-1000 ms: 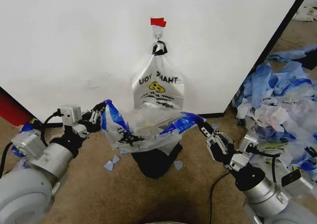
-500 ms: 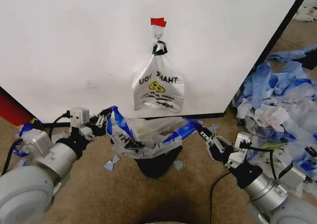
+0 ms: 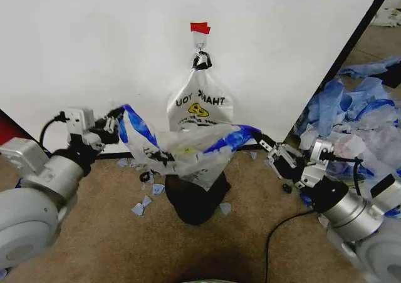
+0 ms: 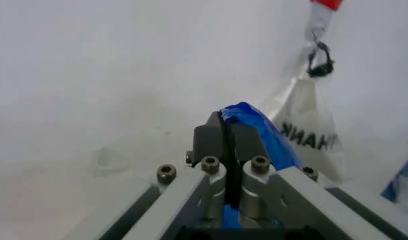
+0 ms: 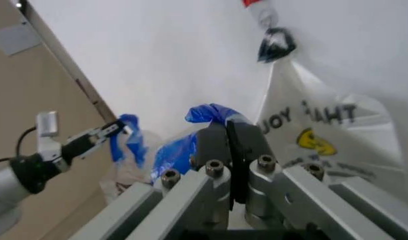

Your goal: Pick up the garbage bag from the wall and place it over the trash bin.

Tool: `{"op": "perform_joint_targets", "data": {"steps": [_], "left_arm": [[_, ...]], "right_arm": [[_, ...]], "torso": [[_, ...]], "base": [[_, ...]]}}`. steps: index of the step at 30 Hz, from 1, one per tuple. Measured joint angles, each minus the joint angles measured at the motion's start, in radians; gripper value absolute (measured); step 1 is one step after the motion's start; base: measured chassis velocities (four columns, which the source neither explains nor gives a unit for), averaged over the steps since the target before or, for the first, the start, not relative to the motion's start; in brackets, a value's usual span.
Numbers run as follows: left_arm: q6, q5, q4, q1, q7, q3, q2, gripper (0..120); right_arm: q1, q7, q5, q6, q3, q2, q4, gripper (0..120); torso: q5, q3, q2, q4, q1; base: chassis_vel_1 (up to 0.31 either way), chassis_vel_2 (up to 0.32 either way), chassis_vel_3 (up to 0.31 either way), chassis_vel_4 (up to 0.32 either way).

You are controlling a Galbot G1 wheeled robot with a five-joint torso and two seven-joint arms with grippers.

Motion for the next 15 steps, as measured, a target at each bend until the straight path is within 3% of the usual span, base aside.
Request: {"op": "perform_joint_targets", "data": {"steps": [9, 15], "left_arm": [[-0.03, 0.063, 0.0, 0.001, -0.018, -0.025, -0.031, 0], [-0.002, 0.107, 0.0, 0.015, -0.025, 0.007, -0.064, 0]], "right_arm": [[0.0, 0.112, 0.042, -0.027, 0.085, -0.033, 0.0, 0], [-0.005, 0.215, 0.029, -0.069, 0.108, -0.046, 0.0, 0]], "torso": [[0.0002, 0.0, 0.0, -0.0001, 0.0], [-0.0003, 0.0, 0.0, 0.0002, 0.0]], "base": [[0.0, 0.0, 0.0, 0.0], [0.0, 0.0, 0.0, 0.0]]}}
